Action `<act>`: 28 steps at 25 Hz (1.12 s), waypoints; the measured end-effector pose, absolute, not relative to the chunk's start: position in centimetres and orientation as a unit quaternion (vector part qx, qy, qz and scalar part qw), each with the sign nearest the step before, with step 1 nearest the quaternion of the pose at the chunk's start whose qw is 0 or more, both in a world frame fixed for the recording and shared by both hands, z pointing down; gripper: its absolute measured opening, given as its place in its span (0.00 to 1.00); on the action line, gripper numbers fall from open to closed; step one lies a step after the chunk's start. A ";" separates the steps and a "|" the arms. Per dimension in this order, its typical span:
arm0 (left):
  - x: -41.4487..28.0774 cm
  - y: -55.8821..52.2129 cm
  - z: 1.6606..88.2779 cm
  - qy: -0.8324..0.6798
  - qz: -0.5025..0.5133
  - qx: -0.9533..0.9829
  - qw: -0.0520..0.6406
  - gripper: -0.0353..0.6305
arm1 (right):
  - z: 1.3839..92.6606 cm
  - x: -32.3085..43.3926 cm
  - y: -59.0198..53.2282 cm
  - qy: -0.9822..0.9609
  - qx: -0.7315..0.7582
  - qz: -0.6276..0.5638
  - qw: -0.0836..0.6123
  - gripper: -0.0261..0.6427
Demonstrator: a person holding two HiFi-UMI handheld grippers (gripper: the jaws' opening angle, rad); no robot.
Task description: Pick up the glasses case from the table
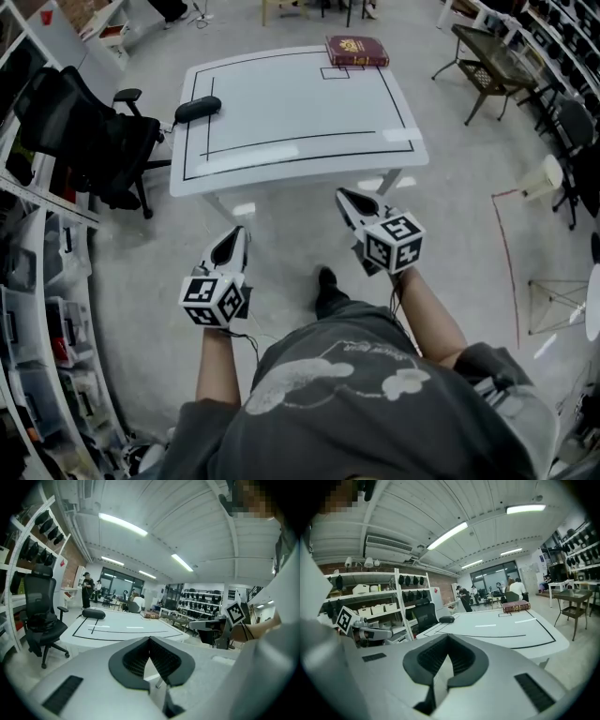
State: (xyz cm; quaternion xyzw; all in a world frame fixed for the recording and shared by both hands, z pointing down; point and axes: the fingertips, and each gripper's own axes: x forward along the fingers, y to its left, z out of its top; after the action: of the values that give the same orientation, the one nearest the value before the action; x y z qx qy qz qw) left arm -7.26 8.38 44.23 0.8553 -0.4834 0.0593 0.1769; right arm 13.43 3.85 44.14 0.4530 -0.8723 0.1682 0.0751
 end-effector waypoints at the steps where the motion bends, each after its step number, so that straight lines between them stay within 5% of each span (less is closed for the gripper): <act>1: -6.9 7.2 44.4 -0.484 0.063 0.855 0.177 0.06 | 44.2 13.8 2.4 -0.873 0.451 0.169 0.076 0.04; 14: -3.9 -3.9 43.2 -0.533 0.077 0.829 0.154 0.06 | 44.6 16.9 -10.6 -0.892 0.409 0.185 0.060 0.04; 28: -7.5 -9.0 43.5 -0.569 0.086 0.805 0.145 0.06 | 47.1 12.2 -15.2 -0.905 0.366 0.201 0.079 0.04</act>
State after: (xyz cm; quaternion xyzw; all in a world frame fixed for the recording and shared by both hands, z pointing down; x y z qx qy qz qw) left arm -7.52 -8.95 43.51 0.8048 -0.5692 0.0859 0.1448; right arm 12.17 -15.25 47.12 0.3657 -0.9053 0.2011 0.0789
